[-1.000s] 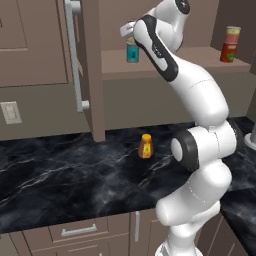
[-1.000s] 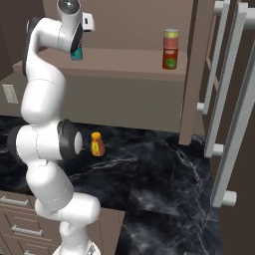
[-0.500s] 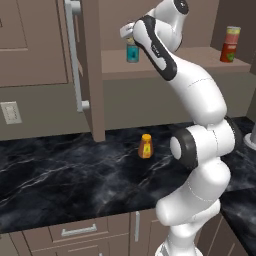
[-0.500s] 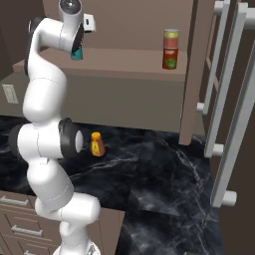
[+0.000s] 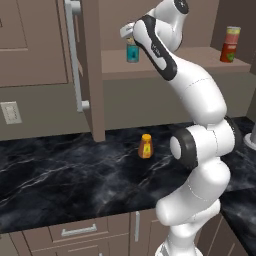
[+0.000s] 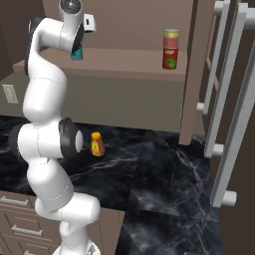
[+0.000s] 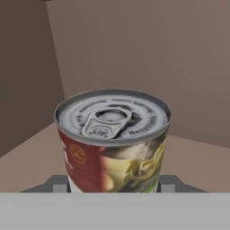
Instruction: Stack two cans on top of the other two cans in the cabinet.
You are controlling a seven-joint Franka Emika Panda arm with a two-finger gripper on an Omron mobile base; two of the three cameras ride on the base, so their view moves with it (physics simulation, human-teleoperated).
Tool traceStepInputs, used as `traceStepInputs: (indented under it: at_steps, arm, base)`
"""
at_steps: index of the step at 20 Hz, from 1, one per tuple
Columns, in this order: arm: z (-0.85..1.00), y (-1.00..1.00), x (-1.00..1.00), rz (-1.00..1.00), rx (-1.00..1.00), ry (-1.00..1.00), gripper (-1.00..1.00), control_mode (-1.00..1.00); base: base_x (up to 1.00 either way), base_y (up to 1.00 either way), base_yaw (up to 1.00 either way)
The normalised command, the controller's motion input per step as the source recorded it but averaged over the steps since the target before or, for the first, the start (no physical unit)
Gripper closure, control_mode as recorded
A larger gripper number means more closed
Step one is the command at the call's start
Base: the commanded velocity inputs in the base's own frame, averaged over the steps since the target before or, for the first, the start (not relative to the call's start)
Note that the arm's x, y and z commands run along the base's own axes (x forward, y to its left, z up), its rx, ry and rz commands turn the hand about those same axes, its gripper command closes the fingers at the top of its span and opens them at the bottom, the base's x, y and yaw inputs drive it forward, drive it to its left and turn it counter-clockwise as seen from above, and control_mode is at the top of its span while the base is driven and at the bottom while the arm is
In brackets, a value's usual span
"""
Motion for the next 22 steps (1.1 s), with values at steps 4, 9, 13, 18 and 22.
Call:
traceStepInputs:
  at_steps: [4, 9, 13, 18, 22]
  arm:
    - [-0.08, 0.02, 0.0, 0.0, 0.0, 0.01, -1.0, -1.0]
    - [0.0, 0.0, 0.0, 0.0, 0.0, 0.0, -1.0, -1.0]
    - [0.0, 0.0, -0.05, 0.0, 0.0, 0.0, -1.0, -1.0]
    - [0.0, -0.01, -0.12, 0.0, 0.0, 0.0, -1.0, -1.0]
    - [-0.06, -0.01, -0.26, 0.0, 0.0, 0.01, -1.0, -1.0]
  base:
    - [0.0, 0.0, 0.0]
    - [0.0, 0.0, 0.0]
    - [0.0, 0.0, 0.0]
    - [0.0, 0.0, 0.0]
    - [0.0, 0.0, 0.0]
